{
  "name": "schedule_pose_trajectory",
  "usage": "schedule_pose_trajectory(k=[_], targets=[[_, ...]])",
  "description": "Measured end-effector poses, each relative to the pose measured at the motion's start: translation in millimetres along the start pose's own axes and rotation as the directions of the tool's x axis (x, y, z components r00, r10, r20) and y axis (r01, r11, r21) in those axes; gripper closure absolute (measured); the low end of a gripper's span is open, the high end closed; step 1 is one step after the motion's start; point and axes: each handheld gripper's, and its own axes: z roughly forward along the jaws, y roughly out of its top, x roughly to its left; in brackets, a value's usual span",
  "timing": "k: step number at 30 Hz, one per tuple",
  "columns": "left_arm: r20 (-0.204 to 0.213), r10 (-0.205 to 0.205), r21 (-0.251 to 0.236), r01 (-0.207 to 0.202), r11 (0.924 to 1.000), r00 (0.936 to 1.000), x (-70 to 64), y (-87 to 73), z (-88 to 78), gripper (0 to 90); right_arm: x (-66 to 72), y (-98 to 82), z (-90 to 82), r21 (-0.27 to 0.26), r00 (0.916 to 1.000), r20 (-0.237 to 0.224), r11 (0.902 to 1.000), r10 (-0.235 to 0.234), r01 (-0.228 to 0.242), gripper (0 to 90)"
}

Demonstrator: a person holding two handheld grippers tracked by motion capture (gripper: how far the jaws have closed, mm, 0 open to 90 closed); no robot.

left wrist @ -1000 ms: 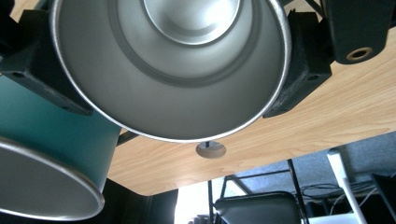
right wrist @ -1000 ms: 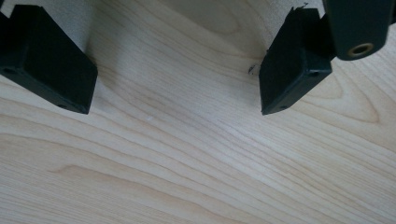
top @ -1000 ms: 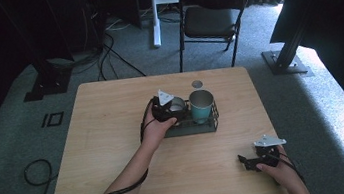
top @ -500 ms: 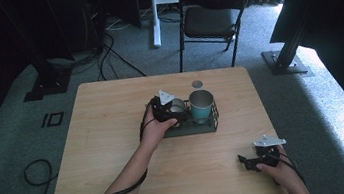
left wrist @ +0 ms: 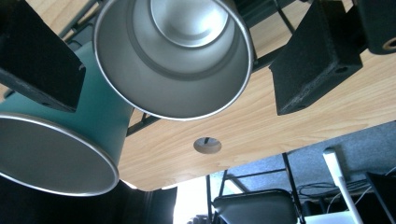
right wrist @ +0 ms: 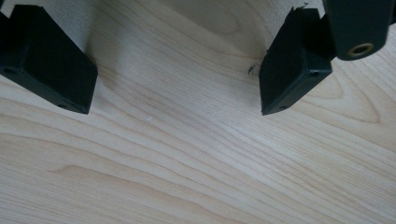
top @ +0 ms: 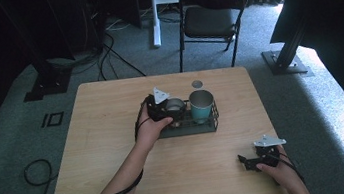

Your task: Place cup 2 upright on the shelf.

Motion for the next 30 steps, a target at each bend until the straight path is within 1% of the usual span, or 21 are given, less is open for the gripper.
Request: schedule_pose_trajectory(k=[5,11,13,16,20,27,30], targets=[[-0.003,-0.013,-0.002,0.013,0.9999,0.9999,5.2,-0.7,-7.3,3.5,0.0,0.0,0.0,0.0,1.0,0.0,1.0,0.0,0.0,11.0],[0.004,-0.027,-0.005,0.027,0.9996,0.9996,11.4,-4.0,-15.7,3.5,0.0,0.0,0.0,0.0,1.0,0.0,1.0,-0.001,0.001,11.0],[-0.003,-0.03,-0.003,0.03,0.9996,0.9996,13.7,-5.0,-18.4,3.5,0.1,0.0,0.0,0.0,1.0,0.0,1.0,0.0,0.0,11.0],[-0.004,-0.045,-0.008,0.045,0.999,0.999,17.5,-5.4,-23.1,3.5,0.1,0.0,0.0,0.0,1.0,0.0,1.0,0.0,0.0,11.0],[-0.022,-0.049,-0.014,0.049,0.9987,0.9985,23.5,-6.5,-29.6,3.5,0.1,0.0,0.0,0.0,1.0,0.0,1.0,0.0,0.0,11.0],[-0.026,-0.05,-0.007,0.05,0.9987,0.9984,31.7,-8.9,-40.3,3.5,0.1,0.0,0.0,0.0,1.0,0.0,1.0,0.0,0.0,11.0],[-0.031,-0.057,-0.007,0.057,0.9983,0.9979,35.4,-10.2,-45.3,3.5,0.1,0.0,0.0,0.0,1.0,0.0,1.0,0.0,0.0,11.0]])
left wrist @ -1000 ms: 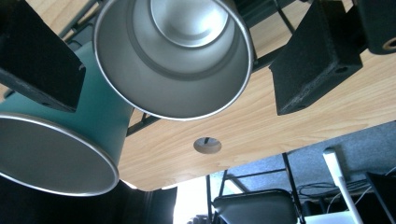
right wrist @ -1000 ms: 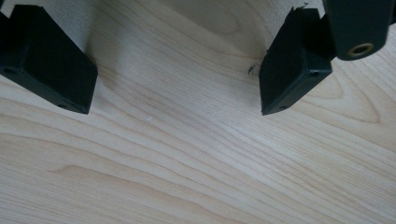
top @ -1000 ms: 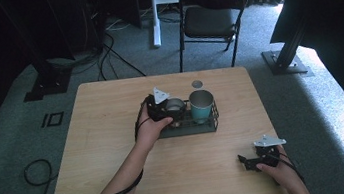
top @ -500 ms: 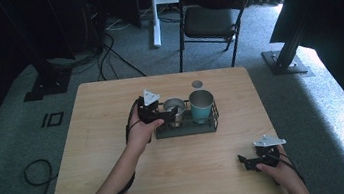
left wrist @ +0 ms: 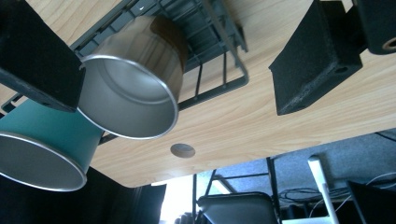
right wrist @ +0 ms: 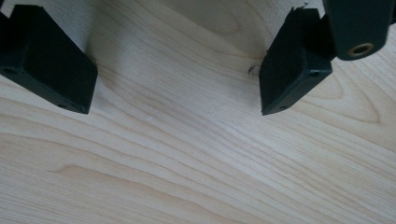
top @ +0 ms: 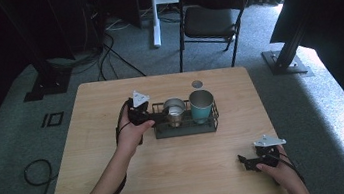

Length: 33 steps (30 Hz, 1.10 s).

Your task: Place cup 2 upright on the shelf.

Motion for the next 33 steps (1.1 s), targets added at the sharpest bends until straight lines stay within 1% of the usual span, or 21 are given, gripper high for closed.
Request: schedule_pose_trajectory(k=[5,6,8,14,15,21,31,33], targets=[[-0.008,0.002,0.003,-0.002,1.0,1.0,5.5,-2.5,-8.6,3.5,0.0,0.0,0.0,0.0,1.0,0.0,1.0,0.0,0.0,11.0],[-0.004,-0.005,0.0,0.005,1.0,1.0,6.7,-2.9,-10.4,3.5,0.0,0.0,0.0,0.0,1.0,0.0,1.0,0.0,0.0,11.0],[-0.012,-0.001,0.0,0.001,1.0,0.9999,9.5,-3.8,-14.4,3.5,0.0,0.0,0.0,0.0,1.0,0.0,1.0,0.0,0.0,11.0],[-0.022,-0.014,0.0,0.014,0.9999,0.9997,15.6,-9.2,-22.0,3.5,0.0,0.0,0.0,0.0,1.0,0.0,1.0,0.0,0.0,11.0],[-0.025,-0.007,0.004,0.007,1.0,0.9997,16.3,-10.4,-22.9,3.5,0.0,0.0,0.0,0.0,1.0,0.0,1.0,0.0,0.0,11.0],[-0.029,-0.019,0.007,0.019,0.9998,0.9994,20.5,-18.5,-27.9,3.5,0.0,0.0,0.0,0.0,1.0,0.0,1.0,0.0,0.0,11.0],[-0.043,-0.026,0.008,0.026,0.9996,0.9987,30.0,-31.8,-39.5,3.5,0.0,0.0,0.0,0.0,1.0,0.0,1.0,0.0,0.0,11.0],[-0.036,-0.027,0.003,0.027,0.9996,0.999,31.2,-34.2,-41.9,3.5,0.0,0.0,0.0,0.0,1.0,0.0,1.0,0.0,0.0,11.0]])
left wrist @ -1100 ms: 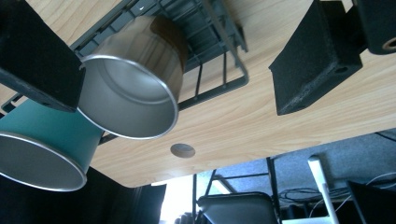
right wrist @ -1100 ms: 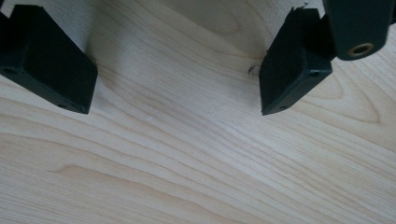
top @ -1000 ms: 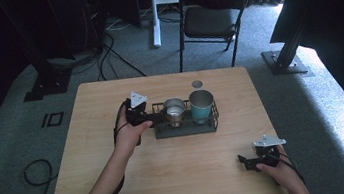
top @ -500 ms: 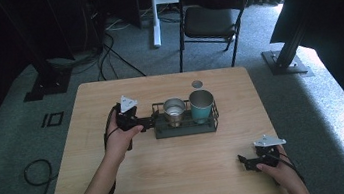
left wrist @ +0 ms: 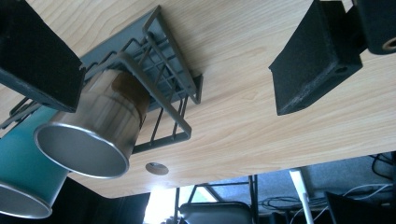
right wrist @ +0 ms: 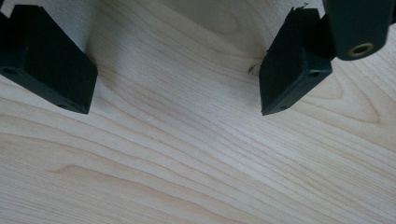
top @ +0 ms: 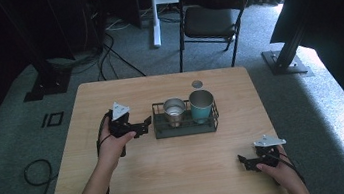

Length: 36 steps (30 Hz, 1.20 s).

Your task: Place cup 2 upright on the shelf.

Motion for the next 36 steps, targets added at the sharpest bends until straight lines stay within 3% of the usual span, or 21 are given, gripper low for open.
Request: schedule_pose_trajectory(k=[8,19,36], targets=[[-0.004,-0.03,0.002,0.03,0.9996,0.9996,9.2,-12.3,-9.2,3.5,0.0,0.0,0.0,0.0,1.0,0.0,1.0,0.0,0.0,11.0],[-0.058,-0.036,0.031,0.038,0.9988,0.9977,24.3,-35.6,-22.2,3.5,0.0,0.0,0.0,0.0,1.0,0.0,1.0,0.0,0.0,11.0],[-0.102,-0.089,0.069,0.096,0.993,0.9908,43.2,-79.2,-38.9,3.5,0.1,0.0,0.0,0.0,1.0,0.0,1.0,0.001,-0.001,11.0]])
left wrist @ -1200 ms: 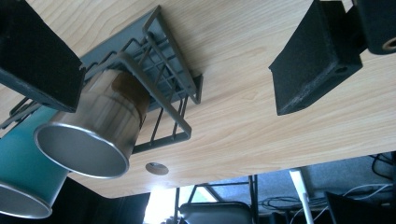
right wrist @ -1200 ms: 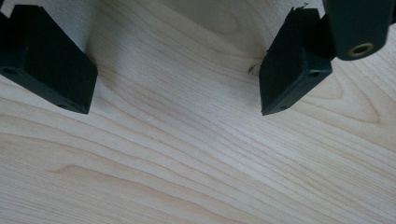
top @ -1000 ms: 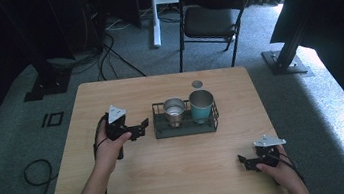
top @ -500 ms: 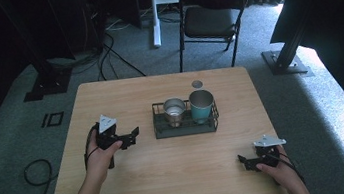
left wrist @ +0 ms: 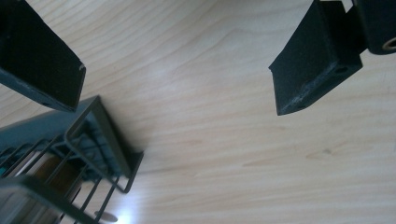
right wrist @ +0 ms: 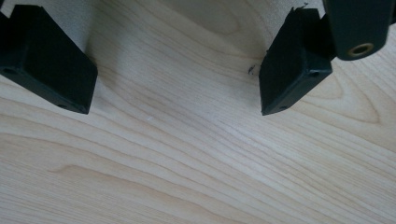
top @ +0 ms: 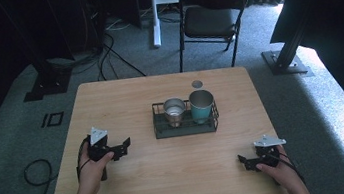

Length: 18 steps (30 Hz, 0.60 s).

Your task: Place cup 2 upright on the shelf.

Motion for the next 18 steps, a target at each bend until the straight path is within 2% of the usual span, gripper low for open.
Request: schedule_pose_trajectory(k=[10,16,18], targets=[[-0.026,-0.009,0.016,0.009,0.9998,0.9996,8.8,-20.0,-5.8,3.5,0.1,0.0,0.0,0.0,1.0,0.0,1.0,0.001,-0.001,11.0],[-0.01,-0.022,0.023,0.023,0.9995,0.9997,12.1,-30.6,-8.0,3.5,0.0,0.0,0.0,0.0,1.0,0.0,1.0,-0.001,0.001,11.0],[-0.016,-0.021,0.025,0.021,0.9995,0.9997,13.1,-33.6,-9.7,3.5,0.1,0.0,0.0,0.001,1.0,0.0,1.0,0.001,-0.001,11.0]])
